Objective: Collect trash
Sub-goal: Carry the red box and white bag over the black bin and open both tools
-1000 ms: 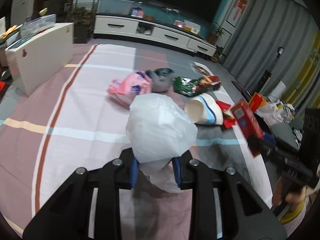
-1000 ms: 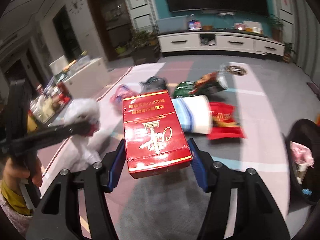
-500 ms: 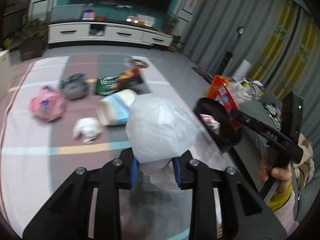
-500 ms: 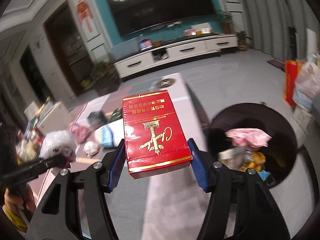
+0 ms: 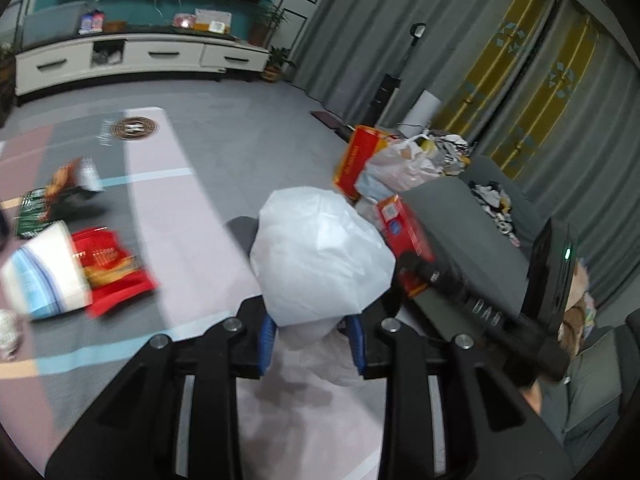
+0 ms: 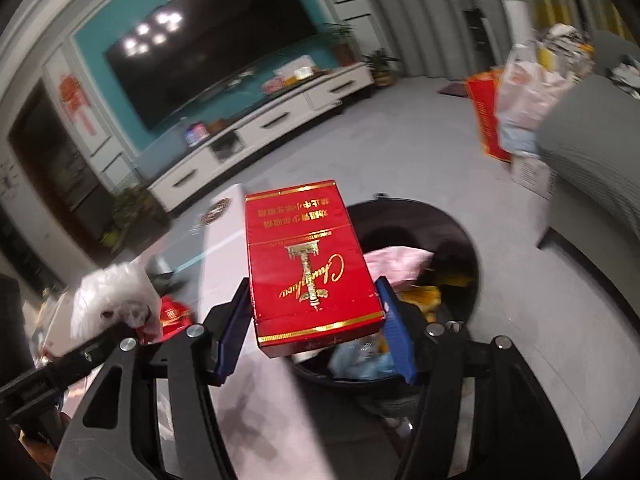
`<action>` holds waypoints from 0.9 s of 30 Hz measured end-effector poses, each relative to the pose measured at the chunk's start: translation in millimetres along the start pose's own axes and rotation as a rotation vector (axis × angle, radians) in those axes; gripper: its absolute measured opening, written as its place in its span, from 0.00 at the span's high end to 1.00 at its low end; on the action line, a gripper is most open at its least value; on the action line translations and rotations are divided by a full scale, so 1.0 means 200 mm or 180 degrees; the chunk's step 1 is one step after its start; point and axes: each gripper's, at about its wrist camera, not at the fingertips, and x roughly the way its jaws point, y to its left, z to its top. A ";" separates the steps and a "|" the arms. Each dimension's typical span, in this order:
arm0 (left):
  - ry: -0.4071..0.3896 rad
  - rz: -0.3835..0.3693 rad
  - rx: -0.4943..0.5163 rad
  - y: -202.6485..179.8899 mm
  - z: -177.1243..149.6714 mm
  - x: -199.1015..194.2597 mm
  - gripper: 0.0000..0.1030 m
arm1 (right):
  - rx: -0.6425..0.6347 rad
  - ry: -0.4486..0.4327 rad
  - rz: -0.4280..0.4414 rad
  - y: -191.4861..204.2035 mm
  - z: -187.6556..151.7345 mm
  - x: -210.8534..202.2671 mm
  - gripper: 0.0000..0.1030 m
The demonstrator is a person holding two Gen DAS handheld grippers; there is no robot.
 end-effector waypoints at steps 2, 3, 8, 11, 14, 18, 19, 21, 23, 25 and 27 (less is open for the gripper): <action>0.0039 -0.0048 0.0011 -0.05 0.04 0.11 0.69 | 0.0058 0.0057 -0.0113 -0.05 0.00 0.03 0.41; 0.0057 -0.0044 0.0023 -0.07 0.05 0.14 0.69 | 0.0086 0.0089 -0.0132 -0.07 -0.01 0.04 0.41; 0.0177 -0.0023 0.0072 -0.13 0.10 0.34 0.68 | 0.0145 0.0171 -0.0204 -0.13 -0.01 0.09 0.41; 0.0256 0.0019 0.0073 -0.14 0.10 0.44 0.68 | 0.0161 0.0221 -0.0245 -0.15 -0.01 0.12 0.41; 0.0292 0.0064 0.0086 -0.14 0.11 0.51 0.62 | 0.0206 0.0283 -0.0301 -0.17 -0.02 0.14 0.41; 0.0324 0.0107 0.0112 -0.15 0.11 0.55 0.38 | 0.0219 0.0298 -0.0407 -0.19 -0.02 0.17 0.40; 0.0332 0.0115 0.0116 -0.14 0.11 0.56 0.34 | 0.0225 0.0303 -0.0423 -0.20 -0.02 0.17 0.38; 0.0313 0.0094 0.0097 -0.13 0.12 0.56 0.25 | 0.0226 0.0296 -0.0421 -0.19 -0.02 0.17 0.35; 0.0292 0.0066 0.0060 -0.12 0.12 0.54 0.24 | 0.0213 0.0277 -0.0430 -0.19 -0.02 0.16 0.34; 0.0256 0.0046 0.0039 -0.11 0.12 0.51 0.19 | 0.0209 0.0242 -0.0433 -0.18 -0.02 0.14 0.33; 0.0201 0.0029 -0.0002 -0.08 0.10 0.46 0.16 | 0.0235 0.0220 -0.0417 -0.18 -0.01 0.14 0.32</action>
